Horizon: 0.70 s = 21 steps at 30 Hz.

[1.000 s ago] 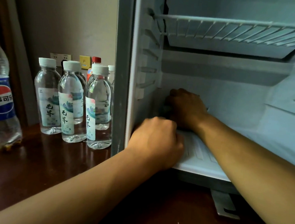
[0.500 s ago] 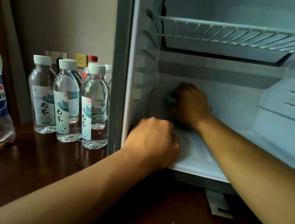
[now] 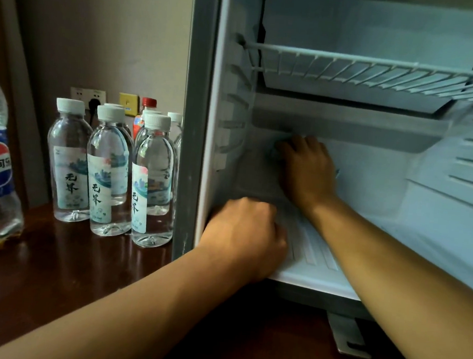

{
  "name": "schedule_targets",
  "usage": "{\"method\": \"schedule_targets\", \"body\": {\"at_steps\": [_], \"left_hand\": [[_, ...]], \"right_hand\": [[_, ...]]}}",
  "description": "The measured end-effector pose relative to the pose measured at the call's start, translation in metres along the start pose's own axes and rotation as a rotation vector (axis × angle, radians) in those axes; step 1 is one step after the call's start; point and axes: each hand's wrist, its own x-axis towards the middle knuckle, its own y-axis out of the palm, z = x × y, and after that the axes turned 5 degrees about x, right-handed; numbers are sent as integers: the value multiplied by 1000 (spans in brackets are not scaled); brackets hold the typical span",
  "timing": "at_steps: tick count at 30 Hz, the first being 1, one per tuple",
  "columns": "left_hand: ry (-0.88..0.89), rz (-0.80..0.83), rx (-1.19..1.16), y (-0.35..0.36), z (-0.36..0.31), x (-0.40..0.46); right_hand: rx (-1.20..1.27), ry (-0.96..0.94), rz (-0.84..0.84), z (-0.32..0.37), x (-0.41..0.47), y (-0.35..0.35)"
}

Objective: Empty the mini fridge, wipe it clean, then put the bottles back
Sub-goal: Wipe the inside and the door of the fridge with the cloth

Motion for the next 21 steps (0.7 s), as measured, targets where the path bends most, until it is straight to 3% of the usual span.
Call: {"method": "schedule_targets", "body": {"at_steps": [2, 5, 13, 18, 21], "left_hand": [[-3, 18, 0, 0, 1, 0], [-8, 15, 7, 1, 1, 1], [1, 11, 22, 1, 1, 0], [23, -24, 20, 0, 0, 0], [36, -19, 0, 2, 0, -2]], "right_hand": [[-34, 34, -90, -4, 0, -1], [-9, 64, -71, -6, 2, 0], [107, 89, 181, -11, 0, 1], [68, -34, 476, -2, -6, 4], [41, -102, 524, -1, -8, 0]]}}
